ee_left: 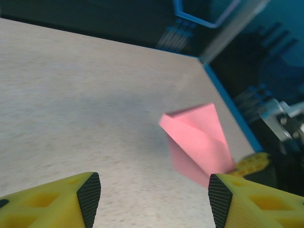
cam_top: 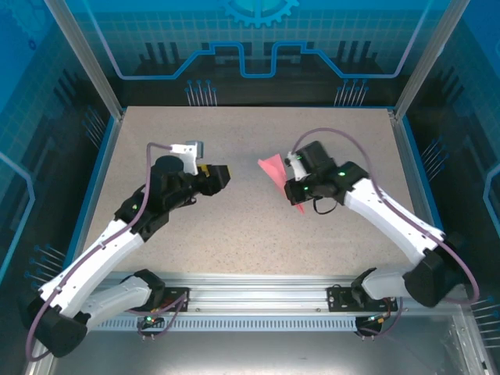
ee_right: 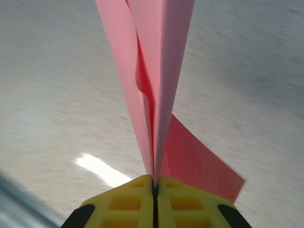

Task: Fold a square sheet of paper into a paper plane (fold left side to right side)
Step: Turn over the paper at the center of the table.

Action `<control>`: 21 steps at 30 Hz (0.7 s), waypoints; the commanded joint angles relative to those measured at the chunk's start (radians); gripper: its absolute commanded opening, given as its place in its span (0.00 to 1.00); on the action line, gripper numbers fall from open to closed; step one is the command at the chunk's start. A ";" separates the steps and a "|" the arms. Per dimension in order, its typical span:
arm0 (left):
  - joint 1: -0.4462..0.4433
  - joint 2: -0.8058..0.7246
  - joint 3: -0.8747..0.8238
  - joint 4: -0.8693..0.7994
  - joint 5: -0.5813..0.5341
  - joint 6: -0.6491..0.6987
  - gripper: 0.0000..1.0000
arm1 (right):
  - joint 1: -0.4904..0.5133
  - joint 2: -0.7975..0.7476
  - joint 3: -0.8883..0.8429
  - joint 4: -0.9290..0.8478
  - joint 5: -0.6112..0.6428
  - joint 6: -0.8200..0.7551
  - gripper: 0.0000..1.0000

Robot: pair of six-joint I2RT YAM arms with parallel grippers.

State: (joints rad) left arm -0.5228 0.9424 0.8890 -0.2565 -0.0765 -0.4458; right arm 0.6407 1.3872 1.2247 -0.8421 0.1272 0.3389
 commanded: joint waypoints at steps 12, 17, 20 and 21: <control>-0.005 -0.053 -0.056 -0.154 -0.269 -0.030 0.67 | 0.288 0.644 0.304 -0.504 0.902 0.205 0.11; -0.006 -0.053 -0.064 -0.161 -0.275 -0.034 0.68 | 0.339 0.729 0.333 -0.493 0.888 0.201 0.25; -0.005 -0.051 -0.075 -0.163 -0.271 -0.039 0.68 | 0.366 0.705 0.306 -0.395 0.741 0.124 0.41; -0.004 -0.051 -0.079 -0.164 -0.269 -0.043 0.68 | 0.372 0.682 0.292 -0.365 0.668 0.097 0.46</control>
State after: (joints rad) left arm -0.5228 0.9035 0.8322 -0.4004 -0.3256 -0.4721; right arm 0.9836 2.1086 1.5238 -1.2610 0.9138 0.4805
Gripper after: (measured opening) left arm 0.681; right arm 0.444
